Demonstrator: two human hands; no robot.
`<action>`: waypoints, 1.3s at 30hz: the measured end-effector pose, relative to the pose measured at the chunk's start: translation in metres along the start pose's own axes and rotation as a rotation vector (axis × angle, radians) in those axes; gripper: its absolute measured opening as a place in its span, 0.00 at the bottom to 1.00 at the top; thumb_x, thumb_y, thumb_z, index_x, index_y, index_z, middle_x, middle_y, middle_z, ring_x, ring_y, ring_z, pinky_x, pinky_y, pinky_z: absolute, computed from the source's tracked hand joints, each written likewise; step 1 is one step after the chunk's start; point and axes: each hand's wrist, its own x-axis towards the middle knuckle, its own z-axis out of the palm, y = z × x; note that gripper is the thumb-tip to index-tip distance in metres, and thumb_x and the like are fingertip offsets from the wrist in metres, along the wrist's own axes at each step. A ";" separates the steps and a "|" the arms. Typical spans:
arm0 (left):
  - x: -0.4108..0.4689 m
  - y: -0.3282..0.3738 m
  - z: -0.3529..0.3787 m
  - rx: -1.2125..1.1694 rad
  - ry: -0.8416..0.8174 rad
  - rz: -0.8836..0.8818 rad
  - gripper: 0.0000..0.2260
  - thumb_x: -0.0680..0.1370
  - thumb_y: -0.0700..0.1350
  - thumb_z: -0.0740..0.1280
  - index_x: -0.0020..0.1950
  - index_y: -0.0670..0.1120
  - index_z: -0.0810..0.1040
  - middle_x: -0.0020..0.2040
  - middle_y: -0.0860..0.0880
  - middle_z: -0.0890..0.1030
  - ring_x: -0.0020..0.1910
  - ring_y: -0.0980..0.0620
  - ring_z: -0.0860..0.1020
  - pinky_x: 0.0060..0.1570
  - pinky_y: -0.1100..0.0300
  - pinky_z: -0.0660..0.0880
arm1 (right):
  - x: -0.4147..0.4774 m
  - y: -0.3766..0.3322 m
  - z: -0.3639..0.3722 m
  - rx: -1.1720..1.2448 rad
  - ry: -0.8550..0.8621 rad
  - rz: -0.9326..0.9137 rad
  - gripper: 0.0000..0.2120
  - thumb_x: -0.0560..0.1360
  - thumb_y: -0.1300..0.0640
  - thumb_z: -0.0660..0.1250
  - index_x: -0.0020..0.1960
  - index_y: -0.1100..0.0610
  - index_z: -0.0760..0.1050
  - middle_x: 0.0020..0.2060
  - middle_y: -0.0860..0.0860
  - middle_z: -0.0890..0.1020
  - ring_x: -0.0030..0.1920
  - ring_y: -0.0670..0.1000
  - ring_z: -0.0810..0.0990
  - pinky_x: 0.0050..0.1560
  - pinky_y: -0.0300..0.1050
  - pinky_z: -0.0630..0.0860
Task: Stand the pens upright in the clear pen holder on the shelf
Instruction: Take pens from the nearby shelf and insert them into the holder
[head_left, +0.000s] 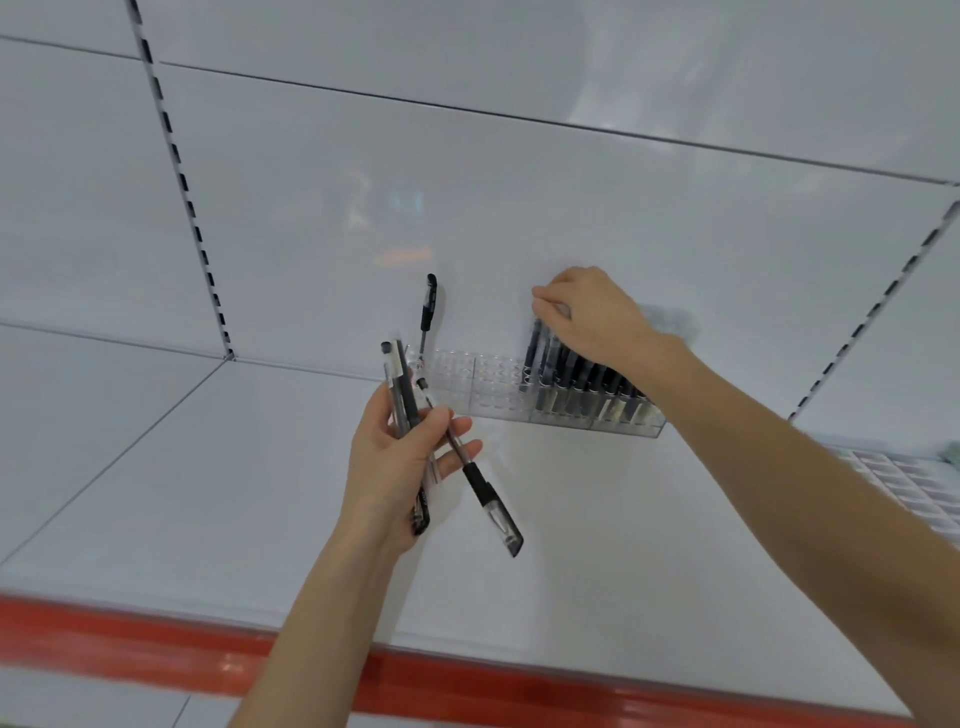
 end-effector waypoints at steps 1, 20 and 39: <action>0.000 0.001 0.001 -0.001 -0.007 0.000 0.11 0.76 0.31 0.63 0.52 0.46 0.74 0.37 0.44 0.74 0.32 0.54 0.80 0.33 0.59 0.80 | 0.000 -0.001 -0.001 -0.018 -0.007 0.003 0.16 0.78 0.55 0.56 0.51 0.63 0.79 0.49 0.62 0.79 0.51 0.61 0.75 0.52 0.56 0.75; 0.010 0.006 -0.009 -0.155 0.303 0.222 0.10 0.77 0.33 0.62 0.51 0.44 0.65 0.45 0.42 0.73 0.38 0.53 0.84 0.38 0.60 0.81 | -0.093 -0.087 -0.029 0.986 -0.319 0.273 0.07 0.72 0.51 0.67 0.46 0.53 0.77 0.36 0.47 0.84 0.38 0.47 0.84 0.41 0.41 0.79; 0.005 0.009 -0.036 0.057 0.298 0.116 0.08 0.80 0.39 0.59 0.43 0.44 0.74 0.35 0.46 0.72 0.27 0.57 0.76 0.30 0.62 0.79 | 0.036 -0.064 0.012 0.612 0.264 0.144 0.15 0.75 0.62 0.64 0.61 0.61 0.74 0.49 0.54 0.79 0.48 0.47 0.75 0.56 0.36 0.71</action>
